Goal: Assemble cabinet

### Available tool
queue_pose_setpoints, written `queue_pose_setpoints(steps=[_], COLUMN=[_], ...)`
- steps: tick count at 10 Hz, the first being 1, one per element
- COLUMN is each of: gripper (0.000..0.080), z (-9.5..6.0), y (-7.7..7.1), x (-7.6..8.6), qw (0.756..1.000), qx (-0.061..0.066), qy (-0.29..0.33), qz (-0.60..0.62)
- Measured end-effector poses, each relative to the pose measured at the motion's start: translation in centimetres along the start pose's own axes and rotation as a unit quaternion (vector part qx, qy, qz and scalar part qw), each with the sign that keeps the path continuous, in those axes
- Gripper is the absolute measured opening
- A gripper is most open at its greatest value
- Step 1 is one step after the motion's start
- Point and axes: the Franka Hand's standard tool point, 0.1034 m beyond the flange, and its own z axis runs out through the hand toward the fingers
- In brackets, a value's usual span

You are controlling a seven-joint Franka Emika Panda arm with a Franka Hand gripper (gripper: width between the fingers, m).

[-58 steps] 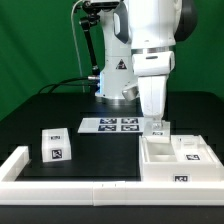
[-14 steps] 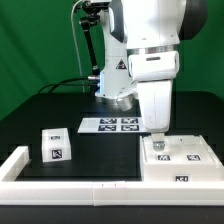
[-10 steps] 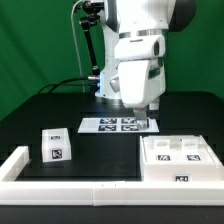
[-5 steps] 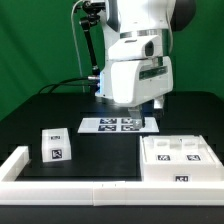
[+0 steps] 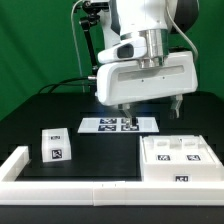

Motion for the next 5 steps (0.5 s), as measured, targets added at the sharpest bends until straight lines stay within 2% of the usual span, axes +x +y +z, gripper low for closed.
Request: queue_pose_setpoints(steps=[5], gripper=[0.0797], z=[0.47], y=[-0.75], x=[-0.17], qw=[0.984], qx=[0.011], qy=[0.003], qz=[0.179])
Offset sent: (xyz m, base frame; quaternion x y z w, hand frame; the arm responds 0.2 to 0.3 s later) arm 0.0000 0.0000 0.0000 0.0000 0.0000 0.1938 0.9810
